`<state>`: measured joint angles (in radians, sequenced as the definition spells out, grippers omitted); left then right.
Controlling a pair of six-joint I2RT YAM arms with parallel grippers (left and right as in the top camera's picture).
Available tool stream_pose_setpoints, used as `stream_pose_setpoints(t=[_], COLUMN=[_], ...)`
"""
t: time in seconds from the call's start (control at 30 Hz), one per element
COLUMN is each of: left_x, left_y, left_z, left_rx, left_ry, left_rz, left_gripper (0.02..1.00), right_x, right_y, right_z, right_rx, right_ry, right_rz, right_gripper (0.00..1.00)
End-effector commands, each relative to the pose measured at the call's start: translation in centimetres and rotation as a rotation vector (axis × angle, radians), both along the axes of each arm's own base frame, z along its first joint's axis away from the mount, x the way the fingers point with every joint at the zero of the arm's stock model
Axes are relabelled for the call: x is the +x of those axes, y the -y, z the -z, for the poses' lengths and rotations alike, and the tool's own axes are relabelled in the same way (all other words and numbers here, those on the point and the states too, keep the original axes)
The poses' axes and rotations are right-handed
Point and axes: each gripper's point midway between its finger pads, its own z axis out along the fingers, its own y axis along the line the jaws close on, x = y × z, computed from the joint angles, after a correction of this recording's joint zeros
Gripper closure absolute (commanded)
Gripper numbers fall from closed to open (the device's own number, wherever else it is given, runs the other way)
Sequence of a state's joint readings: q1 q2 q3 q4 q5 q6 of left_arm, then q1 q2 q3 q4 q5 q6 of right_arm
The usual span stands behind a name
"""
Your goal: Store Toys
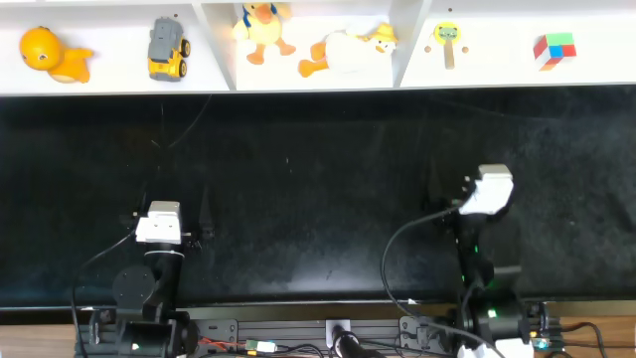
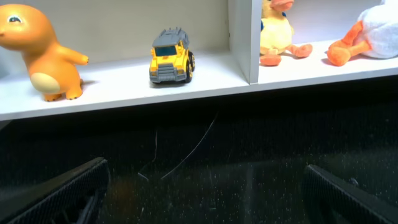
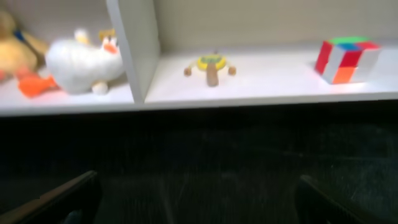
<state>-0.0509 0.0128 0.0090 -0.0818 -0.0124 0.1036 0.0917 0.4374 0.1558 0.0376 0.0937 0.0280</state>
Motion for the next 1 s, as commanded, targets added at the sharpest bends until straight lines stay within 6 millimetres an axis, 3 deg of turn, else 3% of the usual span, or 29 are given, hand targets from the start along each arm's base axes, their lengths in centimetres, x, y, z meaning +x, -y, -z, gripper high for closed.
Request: stream_pose_setpoints(t=[0.03,0.2,0.47,0.57,1.0], left_x=[0.0,0.0,0.0,0.0,0.0], left_y=[-0.1,-0.1,-0.1,-0.1,-0.1], left_z=[-0.1,-0.1,-0.1,-0.1,-0.1], left_rx=[-0.004,-0.004,-0.004,-0.004,-0.004], left_ry=[0.006,0.006,0.006,0.006,0.006], left_rz=[-0.005,-0.005,-0.005,-0.005,-0.005], left_gripper=[0.020,0.020,0.020,0.020,0.020], right_x=[-0.9,-1.8,-2.8,-2.8,-2.8], right_y=[0.5,0.7,0.8,0.4,0.4], right_z=[0.1,0.6,-1.3,-0.3,-0.3], right_rx=[0.038,0.041,0.046,0.044,0.044], right_ry=[0.080,0.129,0.217,0.175,0.174], right_rz=[0.025,0.027,0.026,0.011,0.011], right_gripper=[0.007,0.007,0.005,0.005,0.005])
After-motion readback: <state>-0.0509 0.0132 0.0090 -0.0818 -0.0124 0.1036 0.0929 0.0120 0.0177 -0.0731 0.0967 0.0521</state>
